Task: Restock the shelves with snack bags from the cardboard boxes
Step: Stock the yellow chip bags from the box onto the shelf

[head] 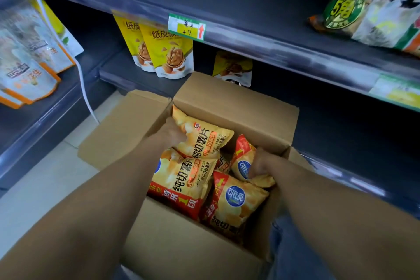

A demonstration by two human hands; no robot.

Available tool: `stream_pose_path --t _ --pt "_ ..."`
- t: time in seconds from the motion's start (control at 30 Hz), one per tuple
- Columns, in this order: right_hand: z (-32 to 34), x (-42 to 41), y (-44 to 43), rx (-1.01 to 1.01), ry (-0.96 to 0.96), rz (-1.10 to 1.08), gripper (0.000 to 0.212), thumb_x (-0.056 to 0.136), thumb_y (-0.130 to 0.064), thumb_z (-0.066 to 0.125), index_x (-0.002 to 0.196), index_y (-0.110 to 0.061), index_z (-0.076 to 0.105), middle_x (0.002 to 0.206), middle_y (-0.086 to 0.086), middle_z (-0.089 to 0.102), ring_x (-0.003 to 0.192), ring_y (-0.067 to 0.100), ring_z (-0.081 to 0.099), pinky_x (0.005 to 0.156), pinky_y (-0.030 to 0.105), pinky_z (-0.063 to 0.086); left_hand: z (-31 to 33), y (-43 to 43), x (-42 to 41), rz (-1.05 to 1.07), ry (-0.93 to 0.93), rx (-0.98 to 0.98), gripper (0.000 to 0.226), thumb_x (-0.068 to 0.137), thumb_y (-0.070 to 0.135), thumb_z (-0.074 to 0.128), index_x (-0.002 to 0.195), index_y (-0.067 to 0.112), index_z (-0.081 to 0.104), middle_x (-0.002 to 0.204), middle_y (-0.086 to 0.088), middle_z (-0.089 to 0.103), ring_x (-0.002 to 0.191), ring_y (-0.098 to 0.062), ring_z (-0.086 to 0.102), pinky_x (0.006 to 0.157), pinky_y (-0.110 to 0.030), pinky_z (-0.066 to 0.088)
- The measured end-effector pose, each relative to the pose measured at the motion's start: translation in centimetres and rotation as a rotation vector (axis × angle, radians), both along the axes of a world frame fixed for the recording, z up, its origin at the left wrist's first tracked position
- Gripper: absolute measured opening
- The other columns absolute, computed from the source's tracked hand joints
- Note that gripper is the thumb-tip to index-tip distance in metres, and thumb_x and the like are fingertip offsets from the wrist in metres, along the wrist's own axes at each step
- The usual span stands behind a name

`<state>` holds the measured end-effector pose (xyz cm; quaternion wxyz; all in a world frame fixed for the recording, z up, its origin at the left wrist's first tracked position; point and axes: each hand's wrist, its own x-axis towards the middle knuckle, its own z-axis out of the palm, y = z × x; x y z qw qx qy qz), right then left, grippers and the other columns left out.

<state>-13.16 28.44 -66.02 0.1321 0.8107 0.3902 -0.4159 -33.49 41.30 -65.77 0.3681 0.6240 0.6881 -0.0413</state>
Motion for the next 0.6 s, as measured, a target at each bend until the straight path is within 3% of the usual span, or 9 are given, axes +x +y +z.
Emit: stream_pose_path --t 0.1,0.2,0.27,0.3,0.37,0.47,0.6 --pt "-0.7 -0.1 0.2 -0.048 0.017 0.017 0.107 0.075 -0.02 0.079 0.149 -0.01 0.002 0.148 0.015 0.035 0.135 0.033 0.038 0.105 0.041 0.04 -1.5 -0.1 -0.7 0.16 -0.108 -0.115 0.08 0.08 0.017 0.075 0.143 0.004 0.027 0.142 -0.015 0.043 0.131 -0.032 0.042 0.107 -0.043 0.039" --pt "-1.0 0.1 0.5 -0.046 0.006 0.056 0.108 0.075 -0.021 0.08 0.149 -0.01 0.002 0.146 0.016 0.037 0.133 0.033 0.04 0.102 0.04 0.043 -2.5 -0.2 -1.0 0.229 -0.17 -0.171 0.081 0.073 0.013 0.08 0.139 0.008 0.034 0.137 -0.013 0.05 0.125 -0.033 0.048 0.097 -0.048 0.047" --pt "-1.0 0.4 0.7 -0.023 0.009 0.061 0.105 0.075 -0.021 0.079 0.149 -0.008 0.005 0.145 0.016 0.038 0.132 0.033 0.042 0.1 0.039 0.043 -2.8 -0.4 -0.8 0.249 -0.201 -0.181 0.075 0.072 0.007 0.08 0.134 0.009 0.04 0.131 -0.012 0.054 0.121 -0.033 0.052 0.086 -0.043 0.051" --pt "-0.8 0.5 0.8 -0.012 0.009 0.058 0.104 0.075 -0.021 0.079 0.149 -0.007 0.007 0.145 0.016 0.039 0.132 0.032 0.042 0.099 0.038 0.044 -2.8 -0.4 -0.7 0.249 -0.216 -0.181 0.076 0.07 0.005 0.081 0.134 0.009 0.04 0.131 -0.012 0.054 0.121 -0.033 0.051 0.088 -0.043 0.05" --pt "-0.5 0.6 0.8 0.005 0.001 0.047 0.101 0.075 -0.02 0.079 0.148 -0.005 0.011 0.144 0.016 0.039 0.131 0.032 0.043 0.097 0.036 0.044 -2.7 -0.4 -0.5 0.229 -0.241 -0.197 0.085 0.065 0.006 0.084 0.136 0.014 0.036 0.133 -0.012 0.053 0.123 -0.034 0.05 0.098 -0.05 0.046" --pt "0.2 0.6 0.6 0.015 0.002 0.003 0.097 0.075 -0.019 0.08 0.146 -0.004 0.015 0.144 0.016 0.039 0.13 0.032 0.044 0.092 0.037 0.047 -2.7 -0.4 -0.6 0.196 -0.305 -0.268 0.092 0.062 0.006 0.086 0.136 0.021 0.032 0.131 -0.008 0.053 0.125 -0.032 0.047 0.101 -0.054 0.043" --pt "1.2 1.0 0.1 0.021 0.057 -0.071 0.086 0.076 -0.014 0.078 0.143 -0.002 0.026 0.139 0.016 0.044 0.124 0.032 0.049 0.086 0.036 0.05 -2.8 -0.5 -1.0 0.122 -0.324 -0.324 0.129 0.047 0.02 0.092 0.147 0.033 0.013 0.143 -0.006 0.044 0.13 -0.032 0.042 0.103 -0.055 0.04"
